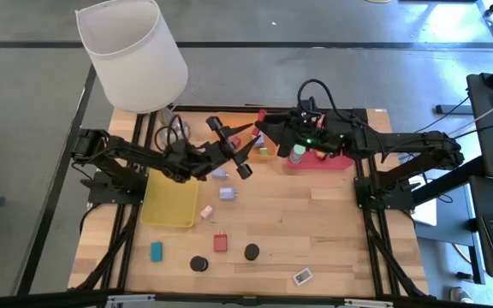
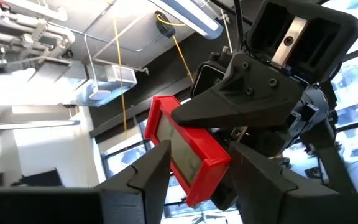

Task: Pick & Place Office items
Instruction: Put the red digital timer into the yellow bin

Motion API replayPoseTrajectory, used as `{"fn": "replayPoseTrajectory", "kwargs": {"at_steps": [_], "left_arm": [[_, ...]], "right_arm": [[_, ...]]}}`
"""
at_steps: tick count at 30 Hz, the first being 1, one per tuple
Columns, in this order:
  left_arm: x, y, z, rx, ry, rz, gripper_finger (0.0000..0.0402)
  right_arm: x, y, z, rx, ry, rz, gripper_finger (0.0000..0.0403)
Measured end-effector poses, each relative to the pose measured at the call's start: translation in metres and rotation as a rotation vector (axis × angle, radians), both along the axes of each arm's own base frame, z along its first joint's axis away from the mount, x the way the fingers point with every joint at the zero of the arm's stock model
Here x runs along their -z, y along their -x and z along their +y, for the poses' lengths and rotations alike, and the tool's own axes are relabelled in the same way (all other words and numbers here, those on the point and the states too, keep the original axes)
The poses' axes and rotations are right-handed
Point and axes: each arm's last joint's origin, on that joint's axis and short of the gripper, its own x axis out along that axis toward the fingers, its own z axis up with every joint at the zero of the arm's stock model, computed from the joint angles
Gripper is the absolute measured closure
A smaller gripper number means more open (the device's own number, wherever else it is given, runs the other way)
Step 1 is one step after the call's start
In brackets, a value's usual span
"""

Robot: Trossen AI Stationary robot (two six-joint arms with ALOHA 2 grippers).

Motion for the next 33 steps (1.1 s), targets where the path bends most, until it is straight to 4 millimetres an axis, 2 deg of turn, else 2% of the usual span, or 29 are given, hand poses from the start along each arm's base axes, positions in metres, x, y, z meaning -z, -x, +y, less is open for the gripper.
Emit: {"fn": "replayPoseTrajectory", "kwargs": {"at_steps": [11,17,27,33], "left_arm": [[0.0013,-0.0024,0.0093,0.12,0.056,-0.033,0.026],[0.0018,-0.0024,0.0098,0.099,0.071,-0.031,0.0274],[0.0019,-0.0021,0.0103,0.055,0.053,-0.017,0.032],[0.002,-0.0021,0.0105,0.034,0.026,-0.001,0.0326]], "right_arm": [[-0.0002,0.0,-0.0002,0.01,0.027,0.005,0.0234],[-0.0001,-0.0001,-0.0005,0.017,0.029,0.006,0.0234],[-0.0004,0.0,-0.0009,0.026,0.031,0.004,0.0233],[-0.0007,0.0002,-0.0009,0.032,0.031,0.002,0.0199]]}}
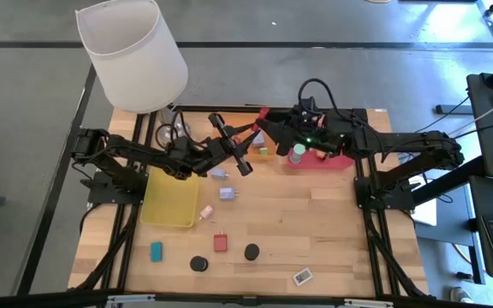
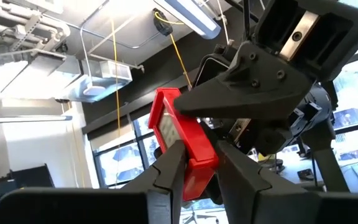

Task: Pick & Place Office items
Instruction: Put the red digital timer into the yellow bin

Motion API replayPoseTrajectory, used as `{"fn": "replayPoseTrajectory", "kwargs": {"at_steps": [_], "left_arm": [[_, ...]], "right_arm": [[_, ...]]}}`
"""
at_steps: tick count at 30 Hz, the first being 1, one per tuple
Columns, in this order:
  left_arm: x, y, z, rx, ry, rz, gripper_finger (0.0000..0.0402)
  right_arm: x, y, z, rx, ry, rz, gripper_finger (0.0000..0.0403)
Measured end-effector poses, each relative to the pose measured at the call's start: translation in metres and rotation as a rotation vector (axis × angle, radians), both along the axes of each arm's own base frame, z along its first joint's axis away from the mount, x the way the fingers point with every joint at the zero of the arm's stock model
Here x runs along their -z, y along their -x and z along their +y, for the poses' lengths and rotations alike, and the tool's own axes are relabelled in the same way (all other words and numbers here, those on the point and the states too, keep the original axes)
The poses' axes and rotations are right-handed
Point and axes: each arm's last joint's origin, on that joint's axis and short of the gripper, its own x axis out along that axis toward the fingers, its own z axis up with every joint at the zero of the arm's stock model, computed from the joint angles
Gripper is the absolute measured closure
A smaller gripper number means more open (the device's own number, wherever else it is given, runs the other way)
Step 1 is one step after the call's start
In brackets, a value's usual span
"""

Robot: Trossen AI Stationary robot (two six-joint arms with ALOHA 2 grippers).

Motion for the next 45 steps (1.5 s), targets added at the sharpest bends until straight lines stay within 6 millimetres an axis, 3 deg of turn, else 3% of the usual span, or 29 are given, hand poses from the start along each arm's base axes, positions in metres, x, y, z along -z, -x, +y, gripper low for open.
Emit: {"fn": "replayPoseTrajectory", "kwargs": {"at_steps": [16,26,35,45], "left_arm": [[-0.002,0.002,0.001,-0.039,0.022,-0.039,0.0328],[-0.002,0.004,-0.006,-0.112,0.095,-0.044,0.033],[0.019,0.007,-0.044,-0.395,0.38,0.124,0.0328],[0.052,0.016,-0.103,-0.32,0.446,0.316,0.0329]], "right_arm": [[0.0,0.0,-0.002,0.0,0.0,0.004,0.0117],[0.011,0.003,-0.013,0.029,-0.003,0.138,0.0086],[0.007,0.04,-0.019,-0.041,-0.044,0.273,0.0081],[0.002,0.051,-0.018,-0.082,-0.05,0.275,0.0081]]}}
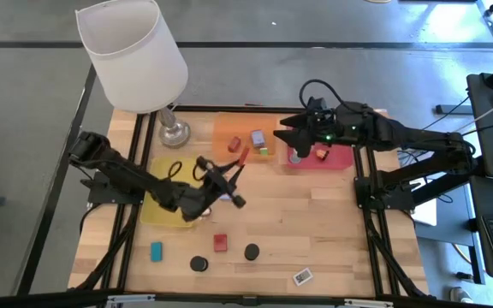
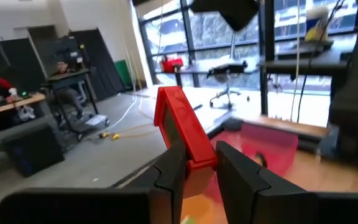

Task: Pick & Place Office items
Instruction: Put the red digital timer into the yellow bin

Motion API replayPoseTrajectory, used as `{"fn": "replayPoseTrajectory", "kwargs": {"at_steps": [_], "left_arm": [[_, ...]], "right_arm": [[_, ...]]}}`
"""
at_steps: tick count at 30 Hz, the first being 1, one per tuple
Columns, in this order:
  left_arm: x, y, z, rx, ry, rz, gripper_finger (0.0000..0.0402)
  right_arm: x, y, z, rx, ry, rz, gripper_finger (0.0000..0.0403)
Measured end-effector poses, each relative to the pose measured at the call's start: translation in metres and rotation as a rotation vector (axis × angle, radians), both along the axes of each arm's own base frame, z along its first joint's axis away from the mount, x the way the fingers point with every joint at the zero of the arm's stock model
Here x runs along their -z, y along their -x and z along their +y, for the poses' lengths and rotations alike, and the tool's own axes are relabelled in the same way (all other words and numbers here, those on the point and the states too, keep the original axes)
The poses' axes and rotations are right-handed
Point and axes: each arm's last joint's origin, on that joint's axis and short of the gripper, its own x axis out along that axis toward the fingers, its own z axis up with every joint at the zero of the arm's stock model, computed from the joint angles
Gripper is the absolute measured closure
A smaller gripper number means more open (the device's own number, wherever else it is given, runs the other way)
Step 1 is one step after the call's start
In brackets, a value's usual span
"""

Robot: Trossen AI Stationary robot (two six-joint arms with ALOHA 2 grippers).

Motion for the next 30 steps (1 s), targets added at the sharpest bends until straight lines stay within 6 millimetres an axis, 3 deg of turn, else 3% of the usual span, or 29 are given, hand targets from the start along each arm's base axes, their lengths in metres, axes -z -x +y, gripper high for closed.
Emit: {"fn": "replayPoseTrajectory", "kwargs": {"at_steps": [6,11,16,19,22,25,28,30], "left_arm": [[0.012,0.011,-0.023,0.011,-0.002,0.062,0.0329],[0.014,0.018,-0.028,-0.022,-0.025,0.094,0.033],[-0.008,0.03,-0.004,-0.1,-0.042,0.113,0.0331],[-0.025,0.042,0.016,-0.006,0.005,0.108,0.0331],[-0.031,0.057,0.037,0.154,0.152,0.128,0.0332],[-0.023,0.079,0.058,0.288,0.447,0.24,0.0332],[-0.012,0.108,0.072,0.248,0.736,0.395,0.0333],[-0.009,0.128,0.077,0.177,0.833,0.467,0.0333]], "right_arm": [[0.004,-0.001,0.0,0.0,-0.002,0.04,0.0081],[0.005,0.0,0.0,0.0,-0.002,0.05,0.0081],[0.005,0.0,0.0,0.0,-0.002,0.048,0.0081],[0.005,0.0,0.0,0.001,-0.002,0.048,0.0081],[0.005,0.0,0.0,0.001,-0.002,0.048,0.0081],[0.005,0.0,0.0,0.001,-0.002,0.048,0.0081],[0.005,0.0,0.0,0.001,-0.001,0.051,0.0081],[0.005,0.0,0.0,0.004,0.0,0.051,0.0081]]}}
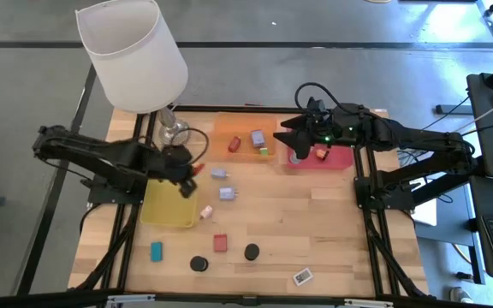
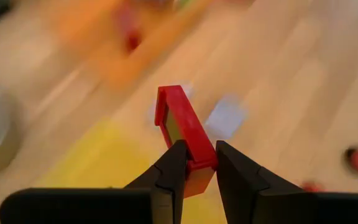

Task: Pick & Place Office items
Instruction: Put the red digital timer into the yellow bin

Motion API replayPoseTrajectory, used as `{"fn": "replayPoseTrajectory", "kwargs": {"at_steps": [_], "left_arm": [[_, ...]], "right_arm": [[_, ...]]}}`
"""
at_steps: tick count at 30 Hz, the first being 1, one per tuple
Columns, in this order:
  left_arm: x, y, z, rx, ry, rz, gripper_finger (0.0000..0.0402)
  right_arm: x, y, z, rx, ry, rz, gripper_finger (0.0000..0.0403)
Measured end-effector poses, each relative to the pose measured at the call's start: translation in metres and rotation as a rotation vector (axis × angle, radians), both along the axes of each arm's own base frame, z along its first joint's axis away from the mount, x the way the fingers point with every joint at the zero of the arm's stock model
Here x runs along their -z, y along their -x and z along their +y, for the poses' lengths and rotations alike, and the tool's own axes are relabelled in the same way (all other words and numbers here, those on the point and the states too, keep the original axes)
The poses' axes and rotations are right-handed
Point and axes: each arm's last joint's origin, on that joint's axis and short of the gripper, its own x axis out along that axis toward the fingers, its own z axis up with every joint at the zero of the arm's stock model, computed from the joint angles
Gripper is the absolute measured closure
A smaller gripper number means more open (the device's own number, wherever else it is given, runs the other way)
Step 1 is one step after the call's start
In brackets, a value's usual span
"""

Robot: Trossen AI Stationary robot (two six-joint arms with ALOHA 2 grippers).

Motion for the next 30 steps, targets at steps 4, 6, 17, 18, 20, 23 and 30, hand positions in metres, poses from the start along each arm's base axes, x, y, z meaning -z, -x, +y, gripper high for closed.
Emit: {"fn": "replayPoseTrajectory", "kwargs": {"at_steps": [4,6,17,18,20,23,30], "left_arm": [[-0.001,0.032,0.004,-0.071,0.091,0.11,0.0333],[0.0,0.042,0.006,-0.118,0.126,0.145,0.0333],[0.068,0.04,0.006,-0.285,0.112,0.29,0.0332],[0.072,0.04,0.007,-0.307,0.093,0.298,0.0332],[0.077,0.039,0.008,-0.329,0.044,0.306,0.033],[0.085,0.037,0.009,-0.315,-0.032,0.343,0.0329],[0.103,0.034,0.008,-0.305,-0.052,0.45,0.0328]], "right_arm": [[0.0,0.0,0.0,0.011,0.008,0.002,0.0081],[0.0,0.0,-0.001,0.036,0.017,0.003,0.008],[0.0,0.001,-0.002,0.076,0.051,0.01,0.0081],[0.0,0.001,-0.003,0.08,0.053,0.011,0.0081],[0.0,0.001,-0.003,0.1,0.061,0.012,0.0081],[0.0,0.001,-0.004,0.126,0.068,0.013,0.0081],[0.001,0.001,-0.004,0.125,0.068,0.022,0.0081]]}}
